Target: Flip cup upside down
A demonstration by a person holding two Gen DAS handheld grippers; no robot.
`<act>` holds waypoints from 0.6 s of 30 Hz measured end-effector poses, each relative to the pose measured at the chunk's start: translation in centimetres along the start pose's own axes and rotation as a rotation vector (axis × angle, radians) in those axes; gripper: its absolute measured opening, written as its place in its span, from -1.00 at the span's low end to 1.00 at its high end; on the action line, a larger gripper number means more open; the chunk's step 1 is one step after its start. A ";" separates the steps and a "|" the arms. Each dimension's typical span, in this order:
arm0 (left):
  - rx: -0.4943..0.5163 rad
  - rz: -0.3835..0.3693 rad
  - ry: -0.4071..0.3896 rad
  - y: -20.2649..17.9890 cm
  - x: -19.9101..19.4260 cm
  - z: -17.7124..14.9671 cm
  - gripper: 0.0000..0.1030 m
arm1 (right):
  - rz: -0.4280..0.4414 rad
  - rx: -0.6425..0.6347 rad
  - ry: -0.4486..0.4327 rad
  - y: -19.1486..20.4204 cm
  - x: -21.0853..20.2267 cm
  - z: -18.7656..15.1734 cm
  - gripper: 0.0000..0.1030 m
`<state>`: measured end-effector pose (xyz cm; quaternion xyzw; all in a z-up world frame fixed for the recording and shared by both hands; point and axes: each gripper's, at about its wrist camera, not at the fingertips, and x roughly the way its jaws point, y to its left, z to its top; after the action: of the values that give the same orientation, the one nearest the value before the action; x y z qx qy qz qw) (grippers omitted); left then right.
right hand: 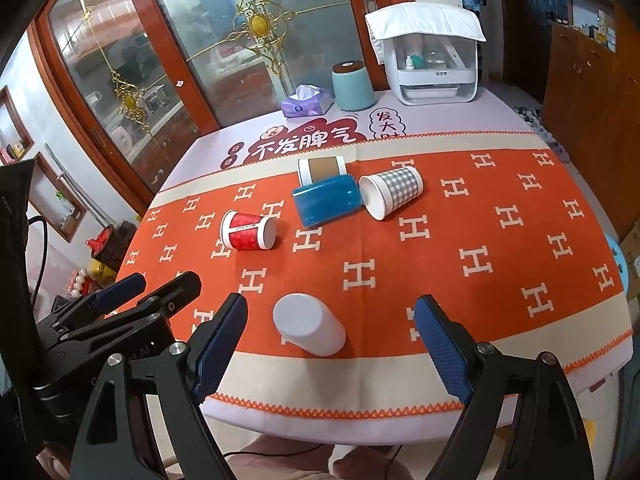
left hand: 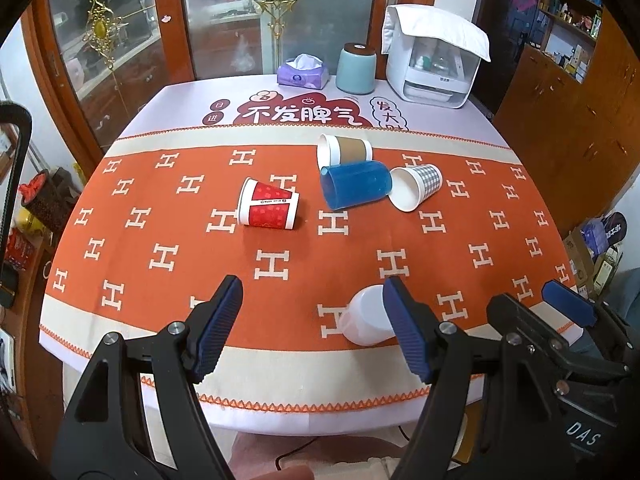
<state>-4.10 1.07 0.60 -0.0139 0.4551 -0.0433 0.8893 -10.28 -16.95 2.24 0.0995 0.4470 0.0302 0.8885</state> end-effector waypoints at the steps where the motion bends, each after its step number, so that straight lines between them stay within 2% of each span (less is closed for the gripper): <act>1: 0.002 0.001 0.000 0.0 0.0 -0.1 0.36 | 0.001 0.003 0.001 0.0 0.0 -0.1 0.68; 18: 0.007 0.017 0.012 0.5 0.3 -0.4 0.36 | 0.002 0.011 0.021 0.0 0.7 -0.4 0.68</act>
<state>-4.21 1.52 0.07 -0.0067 0.4602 -0.0374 0.8870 -10.15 -16.79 1.45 0.1045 0.4565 0.0298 0.8831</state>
